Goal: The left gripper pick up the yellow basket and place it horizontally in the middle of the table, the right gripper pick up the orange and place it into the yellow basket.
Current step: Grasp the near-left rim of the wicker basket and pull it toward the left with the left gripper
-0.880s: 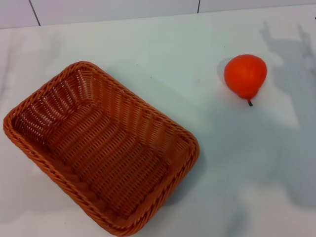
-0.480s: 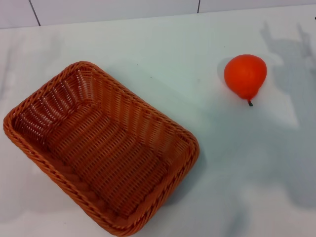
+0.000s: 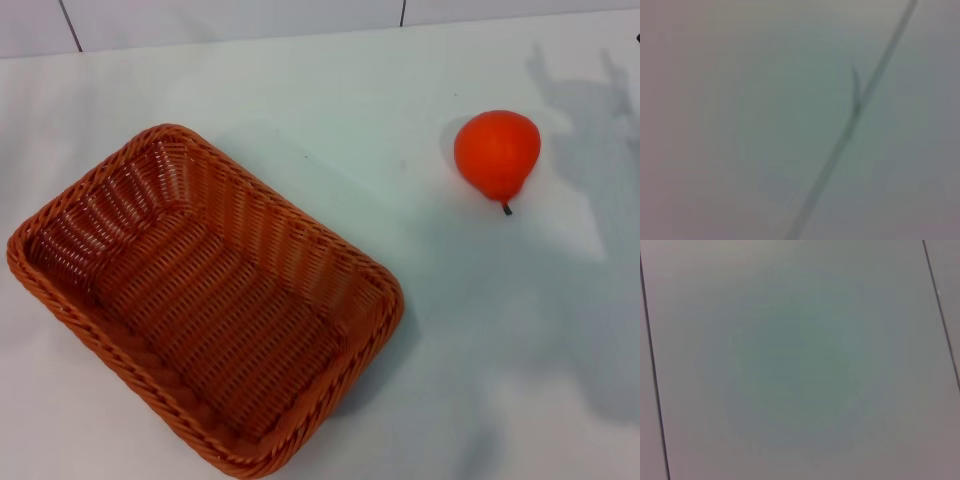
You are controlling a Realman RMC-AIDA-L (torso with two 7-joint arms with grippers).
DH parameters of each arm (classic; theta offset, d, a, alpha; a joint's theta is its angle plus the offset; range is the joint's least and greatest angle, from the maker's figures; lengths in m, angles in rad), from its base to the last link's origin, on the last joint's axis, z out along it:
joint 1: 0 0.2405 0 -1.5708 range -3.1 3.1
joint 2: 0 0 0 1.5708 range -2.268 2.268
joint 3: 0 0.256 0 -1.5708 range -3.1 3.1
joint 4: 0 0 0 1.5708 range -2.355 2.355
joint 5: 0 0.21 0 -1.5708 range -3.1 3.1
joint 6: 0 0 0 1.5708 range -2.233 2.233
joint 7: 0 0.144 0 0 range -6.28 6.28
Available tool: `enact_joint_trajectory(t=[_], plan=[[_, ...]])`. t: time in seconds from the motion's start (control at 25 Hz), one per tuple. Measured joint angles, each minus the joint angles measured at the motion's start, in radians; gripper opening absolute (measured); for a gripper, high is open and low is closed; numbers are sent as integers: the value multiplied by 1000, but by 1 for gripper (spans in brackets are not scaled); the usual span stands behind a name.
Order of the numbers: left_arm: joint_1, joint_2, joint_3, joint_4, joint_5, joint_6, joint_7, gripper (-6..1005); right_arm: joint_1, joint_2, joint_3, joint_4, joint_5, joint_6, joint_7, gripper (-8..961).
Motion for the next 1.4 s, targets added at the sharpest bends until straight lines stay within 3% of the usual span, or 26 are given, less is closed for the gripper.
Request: enact_joint_trajectory(t=[0.12, 0.28, 0.36, 0.48, 0.68, 0.84, 0.96, 1.32, 1.4], plan=[[-45, 49, 18, 47, 199, 72, -232, 872, 2, 0, 0, 0, 0, 0, 0, 941], [-119, 95, 20, 94, 451, 176, -433, 870, 4, 0, -2, 0, 0, 0, 0, 940], [-164, 110, 24, 127, 600, 231, -511, 869, 5, 0, -2, 0, 0, 0, 0, 940], [-206, 115, 44, 177, 759, 284, -575, 868, 5, 0, -2, 0, 0, 0, 0, 939], [-233, 107, 113, 274, 928, 302, -633, 866, 5, 0, -2, 0, 0, 0, 1, 939], [-234, 99, 144, 313, 970, 305, -641, 864, 3, 0, -2, 0, 0, 0, 1, 938], [-236, 79, 191, 378, 1063, 318, -653, 863, 1, 0, -2, -1, 0, 0, 1, 937], [-252, 24, 207, 448, 1219, 314, -664, 859, -4, 0, -2, -1, 0, 0, 2, 935], [-255, 21, 213, 450, 1232, 315, -664, 859, -4, 0, -2, -1, 0, -1, 2, 935]])
